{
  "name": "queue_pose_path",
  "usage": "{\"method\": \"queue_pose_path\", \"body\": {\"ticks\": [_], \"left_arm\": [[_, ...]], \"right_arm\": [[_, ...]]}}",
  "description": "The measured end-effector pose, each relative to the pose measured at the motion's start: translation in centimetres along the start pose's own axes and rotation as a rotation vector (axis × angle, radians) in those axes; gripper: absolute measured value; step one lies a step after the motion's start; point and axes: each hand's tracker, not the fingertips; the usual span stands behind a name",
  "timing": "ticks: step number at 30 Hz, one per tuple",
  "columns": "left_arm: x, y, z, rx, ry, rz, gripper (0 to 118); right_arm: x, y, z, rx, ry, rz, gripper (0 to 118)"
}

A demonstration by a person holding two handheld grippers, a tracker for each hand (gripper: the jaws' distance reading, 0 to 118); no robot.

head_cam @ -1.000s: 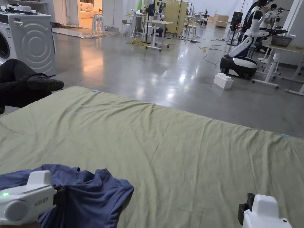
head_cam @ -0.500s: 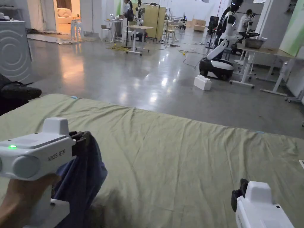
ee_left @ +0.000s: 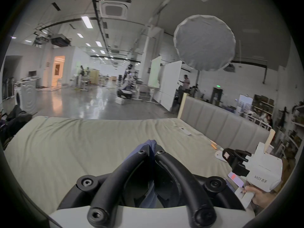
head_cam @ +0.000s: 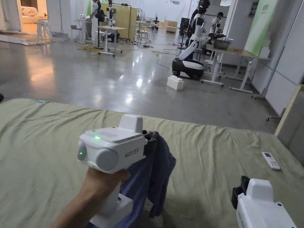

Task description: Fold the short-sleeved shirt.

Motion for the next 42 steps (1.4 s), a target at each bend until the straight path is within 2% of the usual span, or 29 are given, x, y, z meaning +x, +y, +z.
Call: {"method": "queue_pose_path", "body": {"ticks": [6,9,15,16,17,19,20,21,26,29,30,32,33,34,35,36,37,42], "left_arm": [[6.2,-6.4,-4.7,-0.19,-0.12,-0.016,5],[8.3,-10.3,-6.3,-0.273,-0.128,-0.024,5],[10.0,-15.0,-6.3,-0.335,-0.169,-0.016,7],[10.1,-15.5,-6.2,-0.343,-0.171,-0.026,12],[10.0,-15.8,-6.0,-0.347,-0.176,-0.031,24],[9.4,-15.8,-5.6,-0.367,-0.185,-0.024,68],[9.1,-15.7,-5.2,-0.365,-0.178,-0.023,83],[8.6,-15.4,-4.8,-0.347,-0.162,-0.025,92],[3.9,-11.5,-1.2,-0.159,-0.019,0.012,93],[0.7,-10.1,1.5,-0.041,0.109,0.019,90],[-0.1,-9.6,2.1,-0.024,0.156,0.015,84],[-2.1,-9.1,3.7,0.007,0.255,0.022,82],[-2.8,-8.9,4.4,0.017,0.294,0.025,76],[-3.5,-8.7,5.0,0.039,0.337,0.029,62],[-4.2,-8.8,5.7,0.063,0.383,0.031,45],[-4.8,-8.9,6.2,0.072,0.417,0.028,19],[-5.3,-9.1,6.6,0.069,0.447,0.021,11],[-7.2,-10.2,8.0,0.06,0.479,0.043,0]], "right_arm": [[1.6,-0.8,0.9,-0.007,-0.039,0.01,1],[1.9,-1.2,0.9,-0.022,-0.048,0.009,1],[1.9,-1.9,0.8,-0.039,-0.041,0.008,1],[1.8,-2.0,0.8,-0.041,-0.04,0.011,1],[1.8,-1.9,0.9,-0.042,-0.038,0.011,1],[1.7,-1.9,0.9,-0.045,-0.033,0.004,1],[1.7,-1.9,0.9,-0.045,-0.03,0.003,1],[1.5,-1.8,1.0,-0.045,-0.027,0.003,1],[0.7,-0.8,1.2,-0.027,-0.005,0.002,1],[0.0,-0.2,1.4,-0.007,0.008,-0.004,1],[-0.4,0.0,1.4,0.001,0.011,-0.002,1],[-1.0,0.4,1.5,0.017,0.023,-0.005,1],[-1.4,0.5,1.6,0.022,0.025,-0.005,1],[-1.8,0.6,1.6,0.029,0.026,-0.004,1],[-2.1,0.7,1.6,0.036,0.029,-0.004,1],[-2.4,0.8,1.7,0.041,0.033,-0.009,1],[-2.7,0.8,1.6,0.045,0.037,-0.016,1],[-3.6,1.1,1.6,0.051,0.051,-0.031,1]]}}
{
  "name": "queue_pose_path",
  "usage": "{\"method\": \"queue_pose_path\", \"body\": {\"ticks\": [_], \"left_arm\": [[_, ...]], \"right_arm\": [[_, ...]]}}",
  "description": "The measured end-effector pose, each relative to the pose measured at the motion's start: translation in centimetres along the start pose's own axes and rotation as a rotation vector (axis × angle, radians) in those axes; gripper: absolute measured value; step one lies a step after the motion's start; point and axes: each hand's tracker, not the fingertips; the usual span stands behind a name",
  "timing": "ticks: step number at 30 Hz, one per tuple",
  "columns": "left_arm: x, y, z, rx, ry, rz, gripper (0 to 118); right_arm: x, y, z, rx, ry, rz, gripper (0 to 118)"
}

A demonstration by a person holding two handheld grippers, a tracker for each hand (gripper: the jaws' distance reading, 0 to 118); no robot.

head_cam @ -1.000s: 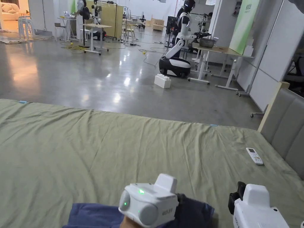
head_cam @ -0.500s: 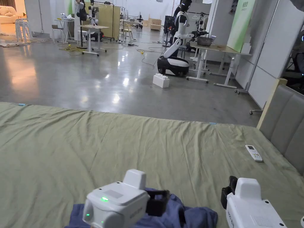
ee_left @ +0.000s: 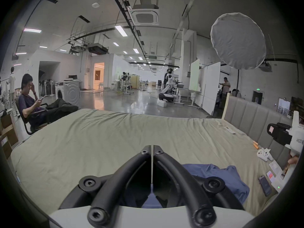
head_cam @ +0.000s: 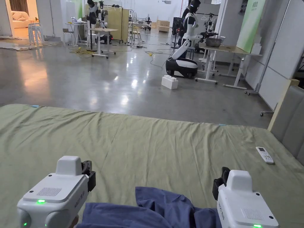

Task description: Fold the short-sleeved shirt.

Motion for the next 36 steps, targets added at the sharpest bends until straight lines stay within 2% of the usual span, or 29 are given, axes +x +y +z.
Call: {"method": "queue_pose_path", "body": {"ticks": [3,7,10,14,20,21,22,23,24,25,26,27,29,31,33,35,36], "left_arm": [[-0.7,-0.3,0.1,-0.005,0.016,-0.005,0],[-1.5,-1.1,-1.5,-0.102,0.017,-0.026,0],[-2.8,-2.1,-4.1,-0.201,0.007,0.022,0],[-3.6,-3.7,-8.0,-0.311,0.013,-0.033,0],[-4.6,-6.8,-14.8,-0.499,-0.022,0.006,2],[-4.5,-7.3,-15.8,-0.543,-0.028,-0.006,6],[-4.4,-7.9,-16.9,-0.584,-0.028,-0.03,19],[-4.3,-8.6,-17.7,-0.61,-0.021,-0.048,40],[-4.1,-9.3,-18.3,-0.641,-0.01,-0.059,71],[-4.0,-10.0,-19.0,-0.676,0.004,-0.073,86],[-3.9,-10.6,-19.7,-0.696,0.028,-0.083,96],[-3.9,-11.2,-20.1,-0.708,0.045,-0.087,98],[-3.8,-12.6,-20.8,-0.762,0.035,-0.098,97],[-3.6,-13.5,-20.9,-0.786,0.02,-0.096,89],[-3.4,-13.4,-20.0,-0.734,0.034,-0.076,84],[-2.8,-13.4,-19.7,-0.727,0.027,-0.083,71],[-2.5,-13.3,-19.5,-0.716,0.016,-0.106,57]], "right_arm": [[-0.2,0.1,-0.2,0.002,0.006,0.0,1],[-0.4,0.1,-0.5,-0.003,0.016,0.008,1],[-0.4,-0.3,-1.1,-0.012,0.02,0.015,1],[-0.1,-1.2,-2.0,-0.035,0.019,0.024,1],[0.3,-3.4,-3.7,-0.091,0.008,0.035,1],[0.4,-3.8,-3.9,-0.101,0.007,0.035,1],[0.5,-4.2,-4.2,-0.11,0.004,0.04,1],[0.6,-4.4,-4.4,-0.119,0.001,0.043,1],[0.7,-4.7,-4.6,-0.128,-0.002,0.044,1],[0.8,-5.1,-4.9,-0.138,-0.006,0.044,1],[1.0,-5.5,-5.1,-0.148,-0.008,0.043,1],[1.1,-5.9,-5.4,-0.164,-0.012,0.04,1],[1.4,-6.6,-5.8,-0.179,-0.016,0.044,1],[1.5,-7.1,-6.1,-0.195,-0.02,0.042,1],[1.6,-7.6,-6.5,-0.211,-0.023,0.042,1],[1.6,-8.0,-6.8,-0.224,-0.02,0.039,1],[1.6,-8.2,-6.9,-0.23,-0.019,0.04,1]]}}
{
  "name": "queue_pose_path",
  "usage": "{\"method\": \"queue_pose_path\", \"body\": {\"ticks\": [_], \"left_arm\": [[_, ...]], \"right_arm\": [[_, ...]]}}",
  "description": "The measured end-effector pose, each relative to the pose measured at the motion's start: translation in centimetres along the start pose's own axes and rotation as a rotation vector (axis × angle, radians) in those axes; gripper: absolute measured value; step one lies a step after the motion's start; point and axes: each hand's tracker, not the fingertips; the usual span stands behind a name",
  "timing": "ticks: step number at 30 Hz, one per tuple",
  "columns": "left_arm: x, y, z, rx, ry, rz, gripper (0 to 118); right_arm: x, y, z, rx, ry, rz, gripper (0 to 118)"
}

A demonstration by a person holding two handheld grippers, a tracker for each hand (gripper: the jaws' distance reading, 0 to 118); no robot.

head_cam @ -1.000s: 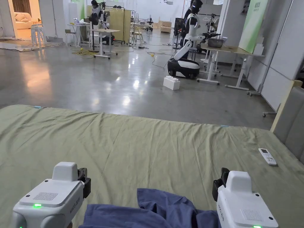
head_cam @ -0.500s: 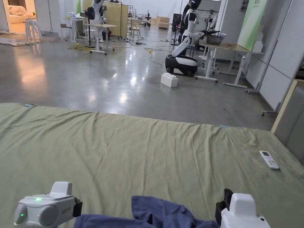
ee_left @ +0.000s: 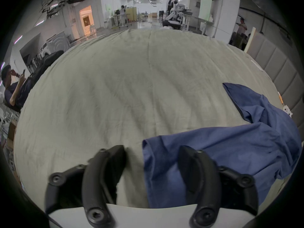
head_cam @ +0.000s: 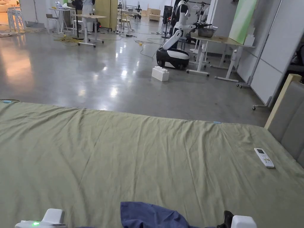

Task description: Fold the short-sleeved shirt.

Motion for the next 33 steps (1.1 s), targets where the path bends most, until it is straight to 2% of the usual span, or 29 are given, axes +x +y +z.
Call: {"method": "queue_pose_path", "body": {"ticks": [2,3,5,8,13,15,16,17,18,19,21,22,23,26,28,29,30,31,32,33], "left_arm": [[0.9,-0.1,0.2,0.016,-0.025,-0.046,27],[1.3,-0.2,0.2,0.018,-0.02,-0.082,16],[1.4,-0.3,0.0,0.006,-0.029,-0.09,9],[0.5,0.1,0.4,0.003,-0.062,-0.022,6],[0.0,0.1,3.3,0.093,-0.075,-0.03,5],[-0.4,0.1,4.5,0.113,-0.087,0.005,5],[-0.4,0.0,4.9,0.125,-0.09,0.016,5],[-0.5,-0.1,5.4,0.134,-0.09,0.015,5],[-0.6,-0.2,5.7,0.138,-0.089,0.014,5],[-0.6,-0.2,5.9,0.142,-0.09,0.015,5],[-0.7,-0.3,6.3,0.159,-0.093,0.021,5],[-0.8,-0.3,6.3,0.16,-0.092,0.022,5],[-0.8,-0.2,6.3,0.159,-0.088,0.025,5],[-0.9,-0.2,6.4,0.159,-0.078,0.032,5],[-0.7,-0.2,6.4,0.16,-0.077,0.034,5],[-0.7,-0.2,6.4,0.158,-0.076,0.034,5],[-0.7,-0.3,6.3,0.157,-0.074,0.033,5],[-0.6,-0.3,6.1,0.151,-0.071,0.029,5],[-0.6,-0.4,5.8,0.148,-0.066,0.025,5],[-0.5,-0.5,5.8,0.148,-0.063,0.022,5]], "right_arm": [[0.0,-0.3,-0.3,-0.012,0.002,0.0,1],[0.0,-0.4,-0.4,-0.016,0.004,-0.003,1],[0.1,-0.4,-0.6,-0.024,0.008,-0.02,1],[0.8,-0.4,-0.6,-0.037,0.007,-0.037,1],[2.7,0.1,-1.2,-0.075,0.016,-0.029,1],[3.4,0.1,-2.3,-0.163,0.052,-0.04,1],[3.9,0.0,-2.7,-0.16,0.022,-0.048,1],[4.0,0.0,-3.5,-0.182,0.045,-0.032,1],[4.2,0.0,-4.4,-0.24,0.056,-0.011,7],[4.3,-0.1,-5.1,-0.25,0.06,-0.013,21],[4.3,-0.6,-7.5,-0.346,0.117,-0.002,69],[4.3,-1.0,-8.5,-0.368,0.119,0.003,80],[4.0,-1.7,-9.6,-0.403,0.121,0.033,84],[3.3,-3.6,-12.4,-0.487,0.116,0.077,83],[3.0,-5.2,-13.9,-0.575,0.139,0.072,82],[2.9,-6.0,-14.4,-0.626,0.144,0.069,75],[2.7,-6.6,-14.7,-0.65,0.145,0.067,56],[2.7,-7.3,-14.7,-0.657,0.164,0.063,47],[2.7,-7.4,-14.3,-0.605,0.188,0.008,42],[2.5,-7.3,-14.0,-0.589,0.151,-0.005,30]]}}
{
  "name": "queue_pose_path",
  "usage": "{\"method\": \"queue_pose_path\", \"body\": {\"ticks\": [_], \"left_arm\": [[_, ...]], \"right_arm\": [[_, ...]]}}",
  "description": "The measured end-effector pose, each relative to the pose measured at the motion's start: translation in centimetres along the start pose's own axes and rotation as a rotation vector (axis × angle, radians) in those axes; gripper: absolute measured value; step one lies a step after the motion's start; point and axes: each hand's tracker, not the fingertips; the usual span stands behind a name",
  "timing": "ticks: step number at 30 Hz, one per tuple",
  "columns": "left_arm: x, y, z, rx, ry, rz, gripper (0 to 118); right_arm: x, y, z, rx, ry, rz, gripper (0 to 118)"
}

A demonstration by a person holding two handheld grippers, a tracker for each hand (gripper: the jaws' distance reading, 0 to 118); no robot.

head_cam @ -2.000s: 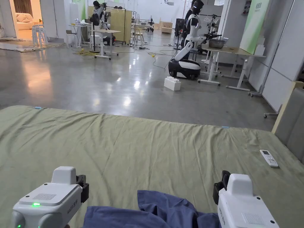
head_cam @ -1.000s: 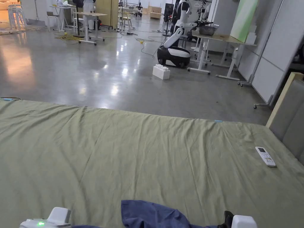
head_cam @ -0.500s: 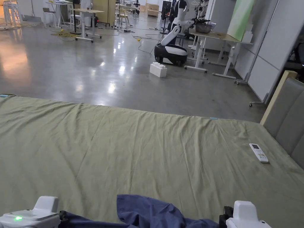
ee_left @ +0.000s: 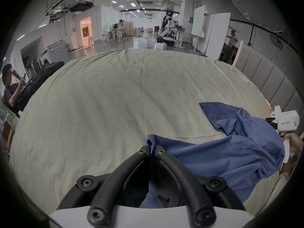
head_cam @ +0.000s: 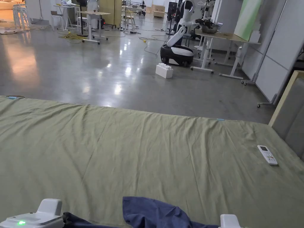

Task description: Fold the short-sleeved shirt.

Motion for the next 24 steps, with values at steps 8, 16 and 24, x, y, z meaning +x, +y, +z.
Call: {"method": "queue_pose_path", "body": {"ticks": [8,16,24], "left_arm": [[0.3,0.5,2.0,0.052,0.005,-0.009,5],[-0.7,4.6,9.0,0.221,0.026,-0.019,5],[-3.0,10.3,17.0,0.386,0.068,-0.03,5]], "right_arm": [[-1.0,0.1,3.2,0.065,-0.02,0.056,5],[0.8,3.6,13.2,0.357,-0.004,-0.026,4],[1.5,8.2,23.4,0.582,-0.038,-0.029,4]]}}
